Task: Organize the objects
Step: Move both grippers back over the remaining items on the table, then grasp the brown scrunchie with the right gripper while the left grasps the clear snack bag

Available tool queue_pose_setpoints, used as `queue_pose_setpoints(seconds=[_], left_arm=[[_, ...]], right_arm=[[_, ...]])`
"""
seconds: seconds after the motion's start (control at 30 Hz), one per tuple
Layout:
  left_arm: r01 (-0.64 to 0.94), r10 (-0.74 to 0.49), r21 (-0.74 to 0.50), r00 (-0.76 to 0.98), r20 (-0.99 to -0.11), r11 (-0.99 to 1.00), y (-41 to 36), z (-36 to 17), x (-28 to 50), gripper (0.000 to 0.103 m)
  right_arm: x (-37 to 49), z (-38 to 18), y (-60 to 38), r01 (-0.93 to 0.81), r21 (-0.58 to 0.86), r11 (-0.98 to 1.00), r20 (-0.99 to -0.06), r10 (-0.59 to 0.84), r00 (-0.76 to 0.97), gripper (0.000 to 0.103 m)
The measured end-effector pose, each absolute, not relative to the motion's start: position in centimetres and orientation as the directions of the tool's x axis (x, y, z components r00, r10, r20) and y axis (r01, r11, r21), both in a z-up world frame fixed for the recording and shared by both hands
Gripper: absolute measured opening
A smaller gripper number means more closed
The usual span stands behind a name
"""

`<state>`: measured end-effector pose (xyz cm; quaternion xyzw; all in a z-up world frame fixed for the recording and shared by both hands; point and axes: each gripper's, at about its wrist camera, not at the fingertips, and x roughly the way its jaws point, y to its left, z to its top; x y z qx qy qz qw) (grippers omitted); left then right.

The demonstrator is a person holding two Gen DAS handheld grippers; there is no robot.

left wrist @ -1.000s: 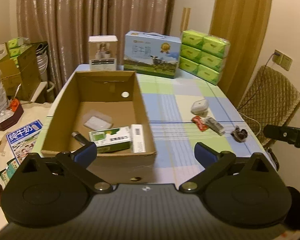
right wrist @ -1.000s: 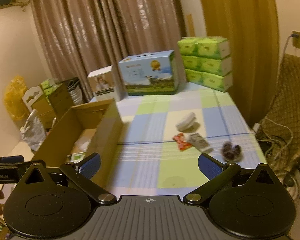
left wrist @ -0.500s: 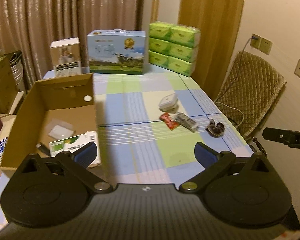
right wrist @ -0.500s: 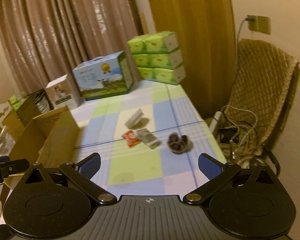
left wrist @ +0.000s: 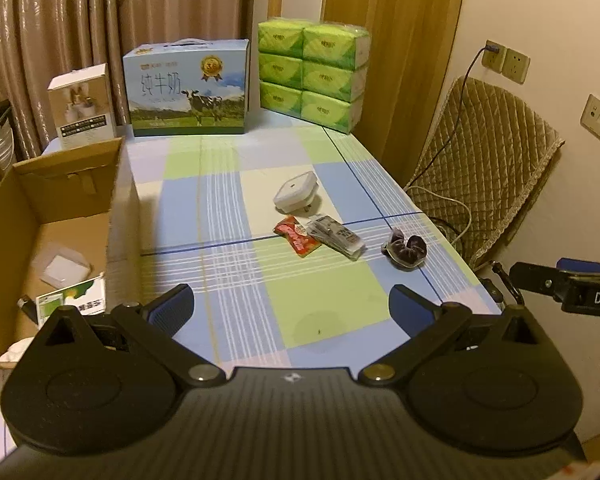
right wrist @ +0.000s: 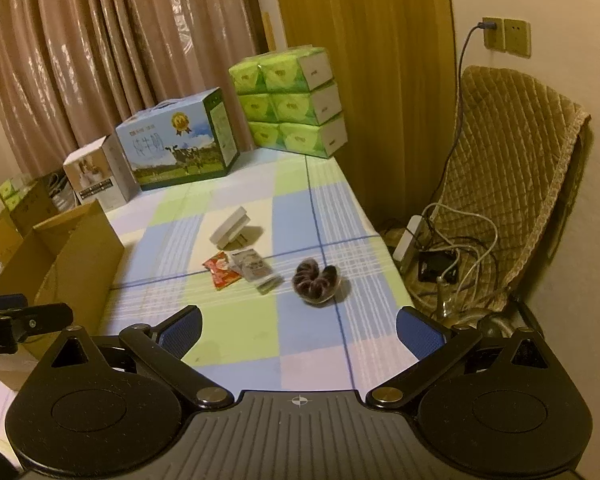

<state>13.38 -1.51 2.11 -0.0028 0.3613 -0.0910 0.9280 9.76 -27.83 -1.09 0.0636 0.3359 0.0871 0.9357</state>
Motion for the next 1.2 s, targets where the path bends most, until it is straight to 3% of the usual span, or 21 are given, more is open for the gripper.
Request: queue_pose_setpoints(seconds=[0.23,0.47,1.0,1.2], left_arm=[[0.156,-0.147,-0.049,0.716,-0.683,0.987,-3.0,0.4,16.4,0.102],[0.137,-0.126,-0.041,0.702,-0.701,0.99,-4.1,-2.3,20.2,0.102],[0.107,-0.135,-0.085,0.641,-0.755,0.991,-4.8,-9.5,26.3,0.102],[0.102,-0.142,-0.099,0.633,-0.761,0.99,-5.0,-10.9,28.0,0.102]], right_arm=[[13.2,-2.4,-27.8,-0.161,0.13,0.978,-0.627,0.206,0.751,0.1],[16.9,-5.5,-27.2,-0.22,0.095,0.971,-0.659,0.227,0.717,0.082],[24.6,-14.0,-25.8,-0.252,0.098,0.963,-0.716,0.244,0.654,0.066],[26.5,-15.5,-25.2,-0.206,0.104,0.973,-0.73,0.216,0.649,0.054]])
